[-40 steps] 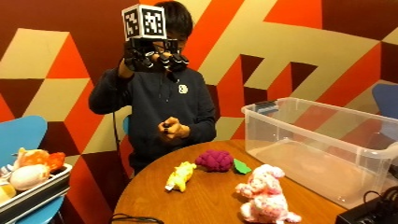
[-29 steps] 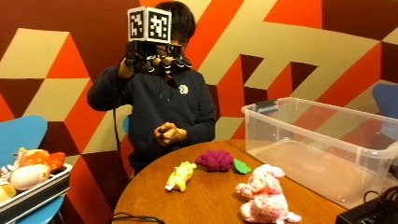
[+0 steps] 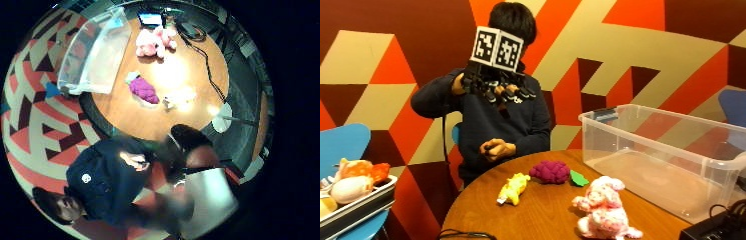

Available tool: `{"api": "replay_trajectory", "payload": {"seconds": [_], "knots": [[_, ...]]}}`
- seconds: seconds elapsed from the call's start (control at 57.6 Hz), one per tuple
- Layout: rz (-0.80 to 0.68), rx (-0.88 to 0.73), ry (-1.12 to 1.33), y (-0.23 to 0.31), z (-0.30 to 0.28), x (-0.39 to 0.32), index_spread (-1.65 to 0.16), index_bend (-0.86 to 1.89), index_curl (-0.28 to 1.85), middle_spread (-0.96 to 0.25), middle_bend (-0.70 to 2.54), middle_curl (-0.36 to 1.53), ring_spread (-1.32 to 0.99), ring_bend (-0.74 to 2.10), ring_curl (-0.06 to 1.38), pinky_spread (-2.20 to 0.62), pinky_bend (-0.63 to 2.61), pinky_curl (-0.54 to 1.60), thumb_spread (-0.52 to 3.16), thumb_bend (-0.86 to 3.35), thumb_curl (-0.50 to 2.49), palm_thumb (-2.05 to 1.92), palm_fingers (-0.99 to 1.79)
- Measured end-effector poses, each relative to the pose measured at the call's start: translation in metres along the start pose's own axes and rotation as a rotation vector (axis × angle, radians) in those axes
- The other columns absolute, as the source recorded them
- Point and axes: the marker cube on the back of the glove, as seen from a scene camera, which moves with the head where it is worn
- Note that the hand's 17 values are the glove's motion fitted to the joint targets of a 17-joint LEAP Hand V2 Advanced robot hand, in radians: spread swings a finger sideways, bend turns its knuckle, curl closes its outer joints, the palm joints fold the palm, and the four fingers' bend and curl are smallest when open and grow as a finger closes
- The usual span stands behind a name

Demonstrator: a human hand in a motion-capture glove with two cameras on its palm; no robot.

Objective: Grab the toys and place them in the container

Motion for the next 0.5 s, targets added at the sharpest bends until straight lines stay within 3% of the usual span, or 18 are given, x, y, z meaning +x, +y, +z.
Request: {"api": "replay_trajectory", "payload": {"seconds": [0.278, 0.504], "knots": [[-0.024, -0.202, 0.064, -0.056, 0.103, 0.005, -0.24, 0.09, 0.17, 0.01, 0.08, 0.18, 0.00, 0.16, 0.18, 0.03, 0.83, 0.33, 1.18, 0.05, 0.27, 0.30, -0.35], [-0.078, -0.341, 0.086, -0.072, 0.162, -0.014, -0.28, 0.17, 0.21, 0.02, 0.07, 0.16, 0.00, 0.10, 0.16, 0.03, 0.76, 0.32, 1.16, 0.01, 0.29, 0.35, -0.35]]}}
